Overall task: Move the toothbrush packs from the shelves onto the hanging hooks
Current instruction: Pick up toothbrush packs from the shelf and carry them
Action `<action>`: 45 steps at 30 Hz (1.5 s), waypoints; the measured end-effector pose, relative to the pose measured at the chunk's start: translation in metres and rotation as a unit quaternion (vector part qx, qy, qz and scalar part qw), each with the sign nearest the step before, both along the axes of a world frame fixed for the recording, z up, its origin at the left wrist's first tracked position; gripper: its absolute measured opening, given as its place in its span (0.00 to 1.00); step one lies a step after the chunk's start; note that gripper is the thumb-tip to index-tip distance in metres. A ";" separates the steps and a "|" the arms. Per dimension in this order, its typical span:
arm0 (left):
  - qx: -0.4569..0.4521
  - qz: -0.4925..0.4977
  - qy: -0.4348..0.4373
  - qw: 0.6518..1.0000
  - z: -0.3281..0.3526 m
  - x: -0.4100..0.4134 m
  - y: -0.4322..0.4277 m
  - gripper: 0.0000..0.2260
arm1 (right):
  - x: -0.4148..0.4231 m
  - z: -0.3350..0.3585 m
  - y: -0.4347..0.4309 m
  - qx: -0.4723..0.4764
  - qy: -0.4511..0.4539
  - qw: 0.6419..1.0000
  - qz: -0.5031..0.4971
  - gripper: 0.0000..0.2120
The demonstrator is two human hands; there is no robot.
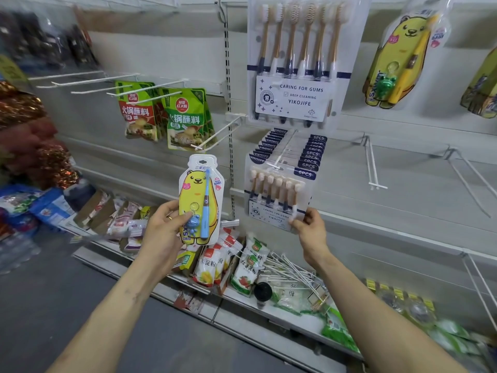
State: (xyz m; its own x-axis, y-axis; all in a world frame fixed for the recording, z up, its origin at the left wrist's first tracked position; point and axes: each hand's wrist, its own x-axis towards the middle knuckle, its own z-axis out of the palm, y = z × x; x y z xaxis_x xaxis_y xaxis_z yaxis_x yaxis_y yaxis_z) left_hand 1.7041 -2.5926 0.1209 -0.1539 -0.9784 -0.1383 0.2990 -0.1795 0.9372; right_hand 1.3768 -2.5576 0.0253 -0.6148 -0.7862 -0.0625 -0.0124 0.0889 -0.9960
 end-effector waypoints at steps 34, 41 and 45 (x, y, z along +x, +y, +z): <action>-0.100 -0.234 -0.009 0.967 0.060 -0.106 0.096 0.08 | 0.078 0.183 0.165 -0.095 0.052 0.992 -0.070 0.06; -0.174 -0.282 -0.033 0.943 0.094 -0.165 0.132 0.05 | 0.032 0.223 0.230 -0.115 0.150 0.973 -0.135 0.05; -0.239 -0.297 -0.065 0.922 0.127 -0.214 0.153 0.05 | -0.009 0.247 0.255 -0.133 0.183 0.960 -0.164 0.04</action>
State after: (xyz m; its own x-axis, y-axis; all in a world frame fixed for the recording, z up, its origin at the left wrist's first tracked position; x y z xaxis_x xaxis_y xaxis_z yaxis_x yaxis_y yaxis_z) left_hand 1.4899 -2.4401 0.2475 -0.6952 -0.6804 0.2319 0.1605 0.1675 0.9727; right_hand 1.3676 -2.3025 0.2723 -0.7750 -0.5041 0.3812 -0.3806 -0.1092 -0.9183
